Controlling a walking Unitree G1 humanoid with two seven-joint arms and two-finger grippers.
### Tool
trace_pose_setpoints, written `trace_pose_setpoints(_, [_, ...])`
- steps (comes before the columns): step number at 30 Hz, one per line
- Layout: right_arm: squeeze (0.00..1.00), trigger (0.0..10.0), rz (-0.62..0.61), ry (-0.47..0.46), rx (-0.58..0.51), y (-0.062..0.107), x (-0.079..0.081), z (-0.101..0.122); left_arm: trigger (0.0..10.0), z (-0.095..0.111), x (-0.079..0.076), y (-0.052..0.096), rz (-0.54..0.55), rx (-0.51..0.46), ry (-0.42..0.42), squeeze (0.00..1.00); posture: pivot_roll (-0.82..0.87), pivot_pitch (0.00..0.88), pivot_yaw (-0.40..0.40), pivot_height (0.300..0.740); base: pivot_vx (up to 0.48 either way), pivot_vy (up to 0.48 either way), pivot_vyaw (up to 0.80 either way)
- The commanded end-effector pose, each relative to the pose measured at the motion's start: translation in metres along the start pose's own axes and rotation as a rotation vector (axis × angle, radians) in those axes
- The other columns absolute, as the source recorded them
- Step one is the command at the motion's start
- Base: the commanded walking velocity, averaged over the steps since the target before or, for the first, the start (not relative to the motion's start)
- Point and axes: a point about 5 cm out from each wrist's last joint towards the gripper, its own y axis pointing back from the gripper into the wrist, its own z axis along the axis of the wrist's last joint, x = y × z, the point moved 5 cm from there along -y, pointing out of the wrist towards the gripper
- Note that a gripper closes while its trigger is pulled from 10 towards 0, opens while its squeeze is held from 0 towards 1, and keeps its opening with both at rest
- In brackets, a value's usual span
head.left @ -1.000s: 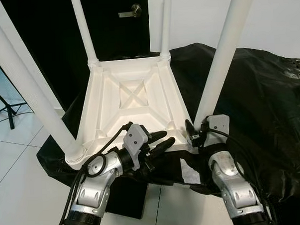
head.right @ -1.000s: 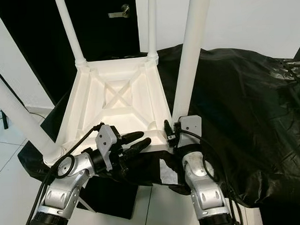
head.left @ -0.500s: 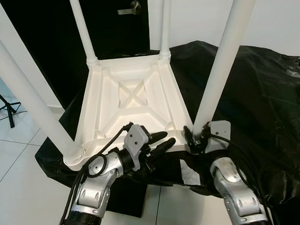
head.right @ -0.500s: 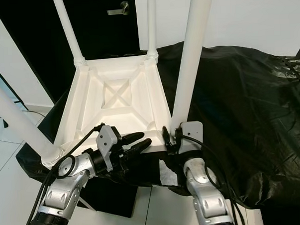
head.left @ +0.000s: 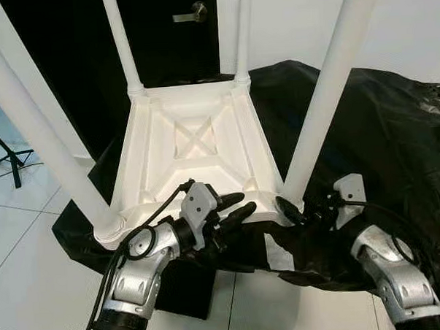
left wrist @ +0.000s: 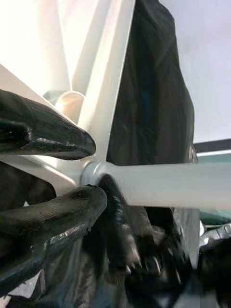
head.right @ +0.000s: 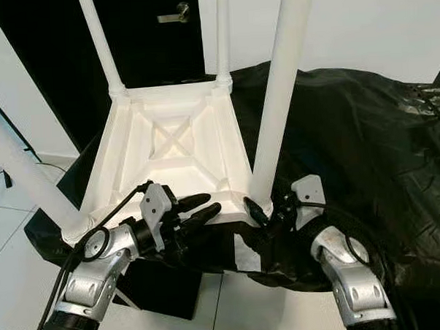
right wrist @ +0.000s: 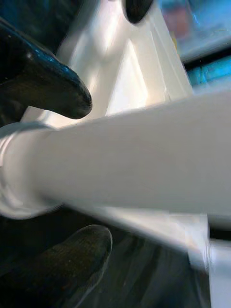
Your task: Building children table
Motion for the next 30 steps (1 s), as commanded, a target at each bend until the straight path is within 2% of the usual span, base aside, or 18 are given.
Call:
trace_pose_setpoints(1, [0.0,10.0,0.054,0.039,0.0,-0.006,-0.003,0.002,10.0,-0.002,0.006,0.001,0.039,0.014,-0.007,0.0,-0.04,0.0,0.014,0.74,0.0,0.0,0.0])
trace_pose_setpoints(7, [0.0,10.0,0.116,0.084,0.005,-0.017,-0.005,0.004,10.0,-0.001,0.007,0.002,0.045,0.014,-0.012,0.0,-0.03,0.0,0.011,0.74,0.0,0.0,0.0])
trace_pose_setpoints(8, [0.0,1.5,0.156,0.096,0.011,-0.022,-0.003,0.003,10.0,-0.001,0.008,0.003,0.051,0.015,-0.014,0.0,-0.02,0.0,0.006,0.74,0.0,0.0,0.0])
trace_pose_setpoints(9, [0.0,1.5,0.156,0.096,0.011,-0.022,-0.003,0.003,10.0,-0.001,0.008,0.003,0.051,0.015,-0.014,0.0,-0.02,0.0,0.006,0.74,0.0,0.0,0.0])
trace_pose_setpoints(10, [0.0,0.0,0.169,0.088,0.012,-0.023,-0.002,0.002,10.0,-0.001,0.008,0.004,0.053,0.015,-0.014,0.0,-0.02,0.0,0.004,0.74,0.0,0.0,0.0])
trace_pose_setpoints(15, [0.0,0.0,0.177,0.061,0.011,-0.023,-0.002,0.0,10.0,-0.001,0.009,0.005,0.064,0.013,-0.014,0.0,-0.01,0.0,0.0,0.74,0.0,0.0,0.0])
trace_pose_setpoints(21, [0.0,0.0,0.09,0.029,0.012,-0.02,-0.006,-0.005,10.0,-0.002,0.007,0.005,0.065,0.015,-0.009,0.0,-0.03,0.0,0.003,0.74,0.0,0.0,0.0])
trace_pose_setpoints(27, [0.0,0.0,-0.103,0.037,0.038,-0.019,-0.015,-0.011,10.0,-0.002,0.007,0.003,0.059,0.014,-0.005,0.0,-0.03,0.0,0.007,0.74,0.0,0.0,0.0])
trace_pose_setpoints(28, [0.0,0.0,-0.103,0.037,0.038,-0.019,-0.015,-0.011,10.0,-0.002,0.007,0.003,0.059,0.014,-0.005,0.0,-0.03,0.0,0.007,0.74,0.0,0.0,0.0])
trace_pose_setpoints(30, [0.0,0.0,-0.225,0.001,0.032,-0.016,-0.016,-0.011,10.0,-0.002,0.006,0.002,0.055,0.012,-0.002,0.0,-0.04,0.0,0.01,0.74,0.0,0.0,0.0])
